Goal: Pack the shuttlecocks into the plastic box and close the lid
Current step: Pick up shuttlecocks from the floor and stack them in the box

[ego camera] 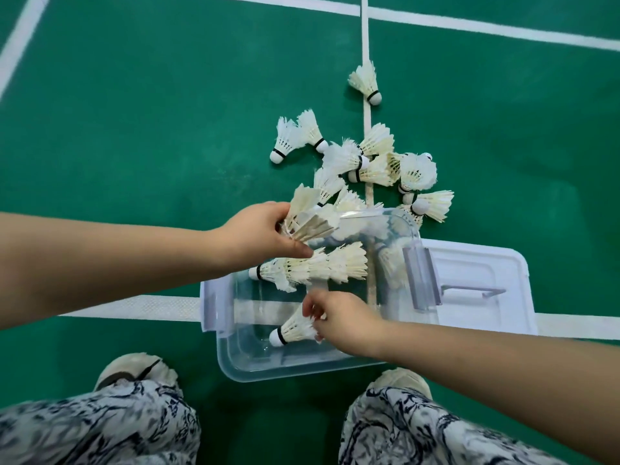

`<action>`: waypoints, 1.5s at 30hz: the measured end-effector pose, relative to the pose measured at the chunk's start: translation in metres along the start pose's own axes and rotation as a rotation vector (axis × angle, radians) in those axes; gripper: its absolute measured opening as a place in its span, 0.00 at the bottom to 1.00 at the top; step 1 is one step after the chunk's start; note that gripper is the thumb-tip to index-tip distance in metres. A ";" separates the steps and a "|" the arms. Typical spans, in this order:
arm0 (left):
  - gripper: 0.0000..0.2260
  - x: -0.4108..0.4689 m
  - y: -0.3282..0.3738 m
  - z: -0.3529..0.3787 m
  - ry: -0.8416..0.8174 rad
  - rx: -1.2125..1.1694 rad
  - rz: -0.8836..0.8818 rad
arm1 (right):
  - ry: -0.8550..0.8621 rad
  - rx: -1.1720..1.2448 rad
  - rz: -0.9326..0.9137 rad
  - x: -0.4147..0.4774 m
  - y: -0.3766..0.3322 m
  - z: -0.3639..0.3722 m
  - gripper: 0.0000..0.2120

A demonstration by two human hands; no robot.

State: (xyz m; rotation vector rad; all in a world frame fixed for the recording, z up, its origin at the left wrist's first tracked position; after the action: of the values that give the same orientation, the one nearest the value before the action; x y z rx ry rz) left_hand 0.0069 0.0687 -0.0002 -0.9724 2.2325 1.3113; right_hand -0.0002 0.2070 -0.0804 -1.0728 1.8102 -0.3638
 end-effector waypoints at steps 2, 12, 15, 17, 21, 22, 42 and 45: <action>0.15 0.001 0.001 0.004 -0.030 -0.006 -0.003 | -0.065 -0.050 -0.005 0.005 0.000 0.010 0.11; 0.18 0.004 -0.008 0.010 -0.074 0.045 0.006 | -0.276 0.061 0.056 0.018 0.003 0.029 0.14; 0.19 0.002 -0.009 0.011 -0.089 0.111 0.044 | -0.265 0.066 0.038 0.016 -0.001 0.015 0.15; 0.19 0.001 -0.009 0.012 -0.093 0.163 0.075 | -0.166 0.067 0.041 0.014 -0.002 -0.005 0.13; 0.21 -0.001 -0.010 0.017 -0.130 0.271 0.111 | 0.193 0.109 0.032 0.005 -0.005 -0.053 0.10; 0.22 -0.001 -0.011 0.019 -0.140 0.302 0.107 | 0.279 0.109 0.011 0.001 -0.008 -0.064 0.11; 0.21 0.013 -0.019 0.054 -0.204 0.504 0.034 | 0.183 -0.193 -0.001 -0.022 0.004 -0.059 0.18; 0.19 0.011 -0.022 0.057 -0.235 0.507 0.041 | 0.077 -0.203 0.044 -0.014 0.014 -0.042 0.21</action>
State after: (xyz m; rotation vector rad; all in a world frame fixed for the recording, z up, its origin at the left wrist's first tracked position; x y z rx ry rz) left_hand 0.0139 0.1068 -0.0493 -0.5572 2.2395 0.7602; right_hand -0.0406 0.2176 -0.0607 -1.1688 1.9684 -0.2005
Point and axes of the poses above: each hand's wrist, its own x-axis towards the middle knuckle, its own z-axis out of the palm, y = z × x, the point moved 7 cm from there along x, towards the middle knuckle, and after that the axes turned 8 degrees about -z, right-handed, at the moved point
